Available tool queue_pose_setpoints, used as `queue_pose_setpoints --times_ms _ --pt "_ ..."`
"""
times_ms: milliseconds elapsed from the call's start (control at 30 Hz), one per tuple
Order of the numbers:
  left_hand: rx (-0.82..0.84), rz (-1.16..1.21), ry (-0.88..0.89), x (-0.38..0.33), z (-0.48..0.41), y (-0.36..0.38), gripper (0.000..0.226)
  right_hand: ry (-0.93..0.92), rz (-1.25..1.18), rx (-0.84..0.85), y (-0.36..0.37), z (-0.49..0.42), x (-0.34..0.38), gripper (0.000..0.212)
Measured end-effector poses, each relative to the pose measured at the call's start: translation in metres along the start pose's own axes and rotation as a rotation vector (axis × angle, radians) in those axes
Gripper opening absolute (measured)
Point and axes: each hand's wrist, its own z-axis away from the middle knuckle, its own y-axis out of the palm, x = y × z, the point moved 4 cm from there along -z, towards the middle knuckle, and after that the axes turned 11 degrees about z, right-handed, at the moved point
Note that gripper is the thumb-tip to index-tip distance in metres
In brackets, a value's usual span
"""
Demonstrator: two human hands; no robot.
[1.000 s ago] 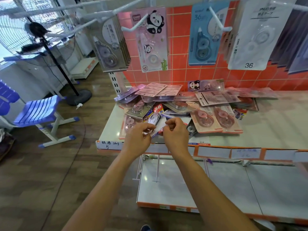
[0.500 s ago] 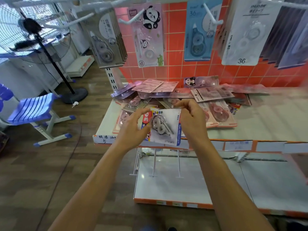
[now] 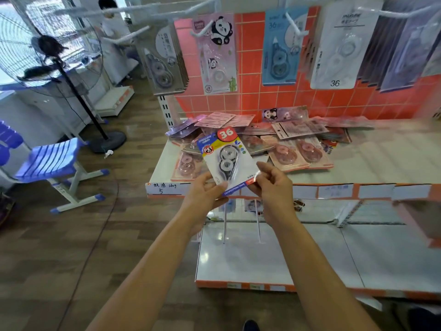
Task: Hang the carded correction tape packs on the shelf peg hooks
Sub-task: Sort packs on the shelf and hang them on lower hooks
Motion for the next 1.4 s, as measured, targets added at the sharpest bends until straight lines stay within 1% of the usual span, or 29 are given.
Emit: queue_pose_setpoints --times_ms 67,167,267,333,533,633,767,833,900,967,1000,1067,1100,1200,1233,1300,1400 --pt "-0.016 0.058 -0.007 0.002 0.012 -0.009 0.028 0.006 0.014 0.041 0.003 0.016 -0.006 0.027" --pt "0.033 0.08 0.015 0.009 0.033 -0.022 0.036 0.051 0.061 0.085 0.005 0.043 -0.019 0.026" --pt "0.052 0.019 0.012 0.023 0.058 -0.036 0.039 0.093 0.129 0.106 0.004 0.068 -0.032 0.021" --pt "0.071 -0.049 -0.019 0.038 0.074 -0.045 0.038 0.073 0.155 0.11 0.002 0.086 -0.038 0.018" --pt "0.112 -0.225 -0.116 0.089 0.108 -0.059 0.042 0.099 0.15 0.069 -0.017 0.128 -0.055 0.008" --pt "0.152 -0.279 -0.156 0.115 0.124 -0.052 0.04 0.094 0.18 0.036 -0.037 0.141 -0.066 0.012" --pt "0.161 -0.342 -0.186 0.146 0.13 -0.043 0.039 0.117 0.163 -0.034 -0.054 0.137 -0.08 0.013" --pt "0.168 -0.36 -0.181 0.155 0.126 -0.043 0.044 0.118 0.173 -0.065 -0.057 0.127 -0.088 0.008" --pt "0.196 -0.328 -0.216 0.165 0.117 -0.043 0.052 0.116 0.194 -0.093 -0.06 0.116 -0.098 0.005" --pt "0.219 -0.311 -0.25 0.178 0.104 -0.041 0.058 0.105 0.209 -0.11 -0.064 0.102 -0.111 0.011" --pt "0.221 -0.311 -0.262 0.187 0.096 -0.039 0.056 0.104 0.216 -0.113 -0.066 0.095 -0.12 0.015" --pt "0.21 -0.285 -0.269 0.211 0.075 -0.035 0.044 0.113 0.23 -0.116 -0.07 0.08 -0.142 0.019" --pt "0.196 -0.277 -0.267 0.225 0.063 -0.033 0.038 0.113 0.235 -0.117 -0.072 0.071 -0.155 0.018" --pt "0.16 -0.281 -0.274 0.271 0.027 -0.032 0.024 0.12 0.197 -0.099 -0.076 0.043 -0.204 0.007" --pt "0.157 -0.28 -0.283 0.289 0.015 -0.034 0.02 0.121 0.182 -0.09 -0.077 0.034 -0.222 0.01" --pt "0.177 -0.306 -0.287 0.322 -0.007 -0.04 0.016 0.088 0.193 -0.057 -0.077 0.018 -0.258 0.013" --pt "0.228 -0.343 -0.249 0.367 -0.042 -0.052 0.015 0.048 0.224 -0.007 -0.077 -0.005 -0.311 0.005"
